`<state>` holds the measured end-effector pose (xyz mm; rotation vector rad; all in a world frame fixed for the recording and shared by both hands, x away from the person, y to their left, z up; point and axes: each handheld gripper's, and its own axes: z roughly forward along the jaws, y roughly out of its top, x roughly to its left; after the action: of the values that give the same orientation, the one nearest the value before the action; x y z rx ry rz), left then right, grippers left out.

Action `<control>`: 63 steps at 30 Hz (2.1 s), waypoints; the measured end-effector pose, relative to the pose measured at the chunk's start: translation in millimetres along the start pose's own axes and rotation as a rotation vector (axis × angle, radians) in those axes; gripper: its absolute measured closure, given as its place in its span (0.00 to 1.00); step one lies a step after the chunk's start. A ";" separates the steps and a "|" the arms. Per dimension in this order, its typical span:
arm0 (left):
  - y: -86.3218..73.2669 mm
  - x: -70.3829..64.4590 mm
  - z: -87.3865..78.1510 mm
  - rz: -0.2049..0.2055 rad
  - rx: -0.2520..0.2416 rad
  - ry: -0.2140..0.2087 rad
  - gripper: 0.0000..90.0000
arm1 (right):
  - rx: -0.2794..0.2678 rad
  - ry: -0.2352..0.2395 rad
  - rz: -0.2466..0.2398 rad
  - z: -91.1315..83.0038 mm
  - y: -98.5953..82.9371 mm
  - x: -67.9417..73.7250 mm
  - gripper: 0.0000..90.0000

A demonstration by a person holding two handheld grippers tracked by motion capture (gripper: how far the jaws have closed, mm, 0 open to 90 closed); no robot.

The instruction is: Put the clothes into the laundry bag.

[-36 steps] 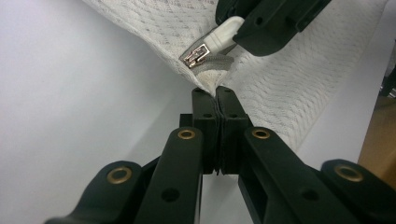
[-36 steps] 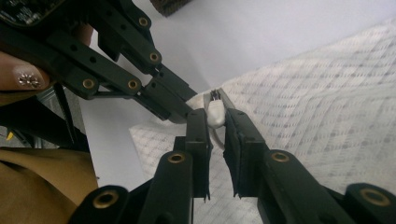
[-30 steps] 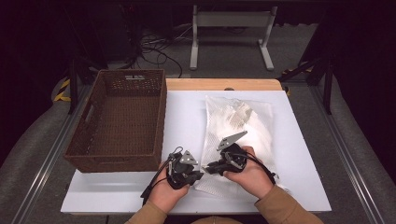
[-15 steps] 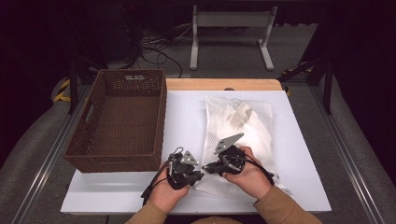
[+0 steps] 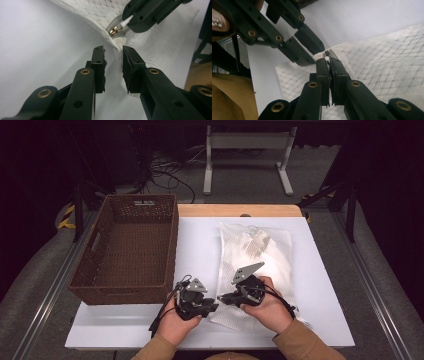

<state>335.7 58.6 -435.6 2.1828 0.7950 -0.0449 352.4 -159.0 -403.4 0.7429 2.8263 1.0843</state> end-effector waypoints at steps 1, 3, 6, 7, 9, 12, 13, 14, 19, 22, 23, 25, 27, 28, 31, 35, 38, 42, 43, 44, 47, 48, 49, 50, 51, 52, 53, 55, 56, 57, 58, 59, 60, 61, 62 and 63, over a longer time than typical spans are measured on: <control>-0.1 1.2 -1.5 -0.010 -0.010 -0.004 0.81 | -0.001 0.001 -0.001 -0.2 -0.1 0.0 0.96; 0.7 3.0 -3.3 -0.017 -0.018 -0.009 0.82 | -0.001 0.001 -0.006 -0.4 -0.2 -0.1 0.96; 2.3 3.0 -3.6 -0.018 -0.024 -0.009 0.82 | 0.007 0.000 -0.009 0.7 0.0 0.8 0.96; 2.5 3.0 -3.8 -0.022 -0.021 -0.008 0.83 | 0.010 0.002 -0.014 0.8 -0.2 0.6 0.96; 3.2 4.5 -2.7 -0.019 -0.018 -0.014 0.83 | 0.010 0.003 -0.014 1.0 -0.3 0.6 0.96; 3.6 6.8 2.0 -0.026 -0.002 -0.027 0.84 | 0.010 0.004 -0.014 1.6 0.2 1.3 0.96; 4.1 7.2 3.5 -0.027 0.003 -0.033 0.85 | 0.010 0.004 -0.017 1.8 0.3 1.5 0.96; 4.5 7.4 4.5 -0.025 0.004 -0.037 0.86 | 0.011 0.005 -0.018 2.1 0.2 1.6 0.96; 5.7 6.2 6.8 -0.016 0.014 -0.025 0.96 | 0.013 0.009 -0.020 2.3 -0.2 0.9 0.96; 5.7 4.8 5.5 -0.005 0.015 -0.008 0.97 | 0.012 0.016 -0.009 3.2 -0.9 -0.2 0.96; 5.8 4.4 4.4 0.004 0.013 -0.004 0.98 | 0.012 0.016 -0.007 3.1 -1.2 -0.6 0.96; 5.7 2.9 2.7 0.002 0.008 0.006 0.98 | 0.008 0.021 -0.005 2.6 -1.8 -1.4 0.96; 5.9 1.7 0.9 0.012 0.003 0.014 0.98 | 0.004 0.025 0.000 2.2 -2.1 -1.5 0.96; 6.0 1.0 0.1 0.017 0.003 0.017 0.98 | 0.003 0.027 0.001 1.9 -2.2 -1.6 0.96; 5.9 -0.3 -3.1 0.027 -0.003 0.027 0.99 | -0.001 0.034 0.005 0.9 -2.4 -1.8 0.96; 5.6 -0.3 -7.0 0.027 -0.015 0.033 0.99 | -0.007 0.039 0.011 -1.1 -2.8 -2.0 0.96; 5.7 -0.8 -7.9 0.028 -0.018 0.038 0.99 | -0.005 0.035 0.013 -2.1 -2.8 -1.8 0.97; 5.7 -3.6 -10.2 0.037 -0.023 0.046 0.99 | -0.006 0.033 0.012 -5.0 -3.2 -0.3 0.97; 5.8 -3.9 -10.5 0.037 -0.022 0.049 0.99 | -0.007 0.034 0.013 -5.6 -3.4 -0.1 0.97; 5.8 -3.9 -10.5 0.037 -0.022 0.049 0.99 | -0.004 0.033 0.009 -6.3 -3.5 0.1 0.97; 6.5 -7.5 -11.8 0.052 -0.018 0.073 0.99 | 0.002 0.029 0.004 -8.4 -4.0 1.3 0.97; 6.8 -8.1 -12.4 0.052 -0.015 0.073 0.99 | 0.003 0.026 0.003 -9.3 -4.3 1.9 0.97; 6.8 -8.4 -12.7 0.050 -0.014 0.071 0.99 | 0.003 0.028 0.002 -10.3 -4.7 2.2 0.97; 7.0 -8.9 -13.0 0.043 -0.012 0.075 0.99 | 0.004 0.026 0.000 -10.9 -5.0 2.6 0.97; 7.0 -8.9 -13.0 0.043 -0.012 0.075 0.99 | 0.008 0.023 -0.002 -12.3 -5.4 3.4 0.97; 7.0 -8.9 -13.6 0.043 -0.007 0.084 0.99 | 0.008 0.023 -0.002 -12.3 -5.4 3.4 0.97; 6.6 -8.2 -14.4 0.042 -0.004 0.092 0.99 | 0.013 0.017 -0.005 -13.3 -5.9 3.8 0.97; 5.5 -7.3 -16.2 0.033 -0.004 0.090 0.99 | 0.020 0.013 -0.008 -16.3 -7.3 4.5 0.97; 5.1 -7.5 -16.8 0.033 -0.003 0.093 0.99 | 0.020 0.011 -0.009 -18.8 -8.3 4.9 0.97; 5.0 -7.1 -17.2 0.042 -0.002 0.093 0.99 | 0.019 0.010 -0.010 -20.4 -9.0 5.2 0.97; 5.0 -7.1 -17.2 0.042 -0.002 0.093 0.99 | 0.021 0.008 -0.010 -22.2 -9.6 5.7 0.97; 4.4 -7.4 -17.5 0.039 -0.001 0.093 0.99 | 0.022 0.005 -0.012 -23.8 -10.4 6.0 0.97; 4.1 -7.4 -17.6 0.036 -0.001 0.094 0.99 | 0.022 0.003 -0.012 -25.4 -11.1 6.3 0.97; 4.0 -7.0 -17.6 0.034 0.002 0.093 0.99 | 0.023 0.001 -0.011 -26.9 -11.9 6.6 0.97; 4.1 -6.7 -17.7 0.032 0.004 0.092 0.99 | 0.024 -0.001 -0.012 -28.1 -12.8 6.6 0.97; 4.1 -6.7 -17.7 0.032 0.004 0.092 0.99 | 0.023 -0.002 -0.010 -29.2 -13.6 6.7 0.97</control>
<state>328.8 65.4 -418.9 2.2142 0.8115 0.0704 335.2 -183.0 -389.0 0.7306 2.8426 1.0508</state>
